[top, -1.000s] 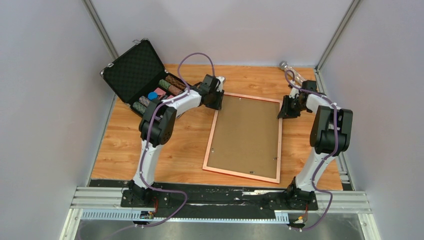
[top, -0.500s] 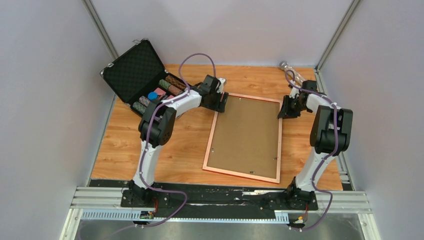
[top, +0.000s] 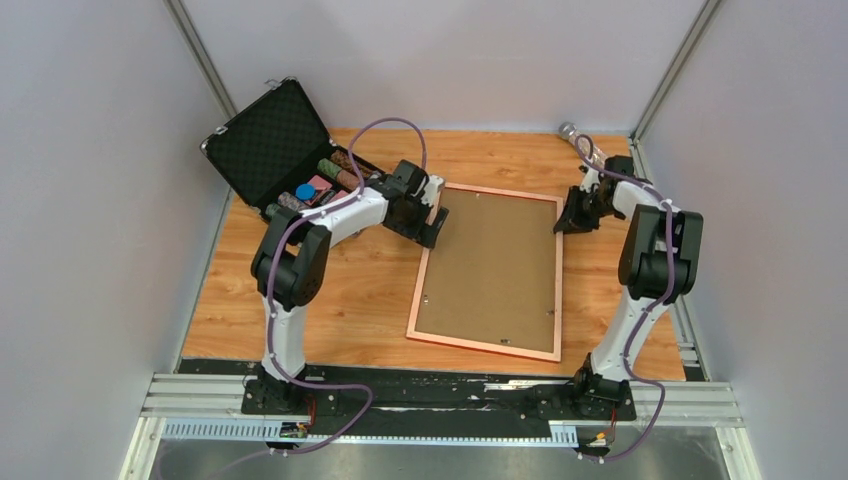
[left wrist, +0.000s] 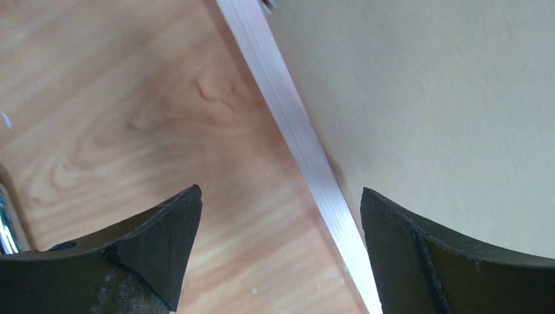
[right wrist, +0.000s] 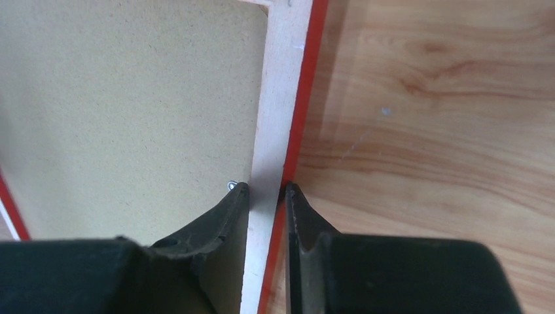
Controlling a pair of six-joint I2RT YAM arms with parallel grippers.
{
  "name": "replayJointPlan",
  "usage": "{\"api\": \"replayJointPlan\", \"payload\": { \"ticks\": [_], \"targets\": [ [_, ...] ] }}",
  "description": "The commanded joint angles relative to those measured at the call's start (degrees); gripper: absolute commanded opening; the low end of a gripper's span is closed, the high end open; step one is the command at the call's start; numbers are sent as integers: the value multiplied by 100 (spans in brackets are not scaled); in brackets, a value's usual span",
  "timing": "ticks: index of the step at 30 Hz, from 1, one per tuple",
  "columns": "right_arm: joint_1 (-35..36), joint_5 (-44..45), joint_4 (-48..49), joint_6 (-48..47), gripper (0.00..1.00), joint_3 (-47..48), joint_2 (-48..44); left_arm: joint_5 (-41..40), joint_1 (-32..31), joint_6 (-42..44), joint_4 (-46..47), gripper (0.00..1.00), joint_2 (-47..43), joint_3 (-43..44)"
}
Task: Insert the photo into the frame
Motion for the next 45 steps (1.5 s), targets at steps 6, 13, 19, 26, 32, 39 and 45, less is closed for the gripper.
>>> {"api": "replayJointPlan", "payload": {
  "ticks": [6, 13, 19, 26, 32, 39, 45],
  "targets": [
    [-106, -358, 295, 969, 2, 888, 874, 1339, -118, 810, -496, 100, -971, -803],
    [-111, -407, 417, 1295, 0, 1162, 1079, 1371, -355, 692, -481, 99, -947, -1018],
    [-112, -500, 445, 1359, 0, 1244, 1172, 1395, -385, 394, -540, 94, -730, -1045],
    [-121, -606, 454, 1356, 0, 1209, 1199, 1145, -453, 234, -539, 90, -732, -1178],
    [-148, -674, 453, 1353, 0, 1217, 1177, 490, -732, 165, -399, 88, -918, -1425],
    [-156, -743, 450, 1334, 0, 1159, 1149, 171, -851, 112, -363, 85, -917, -1473],
    [-211, -802, 455, 1328, 0, 1142, 1113, 6, -889, 157, -336, 81, -931, -1539]
  ]
}}
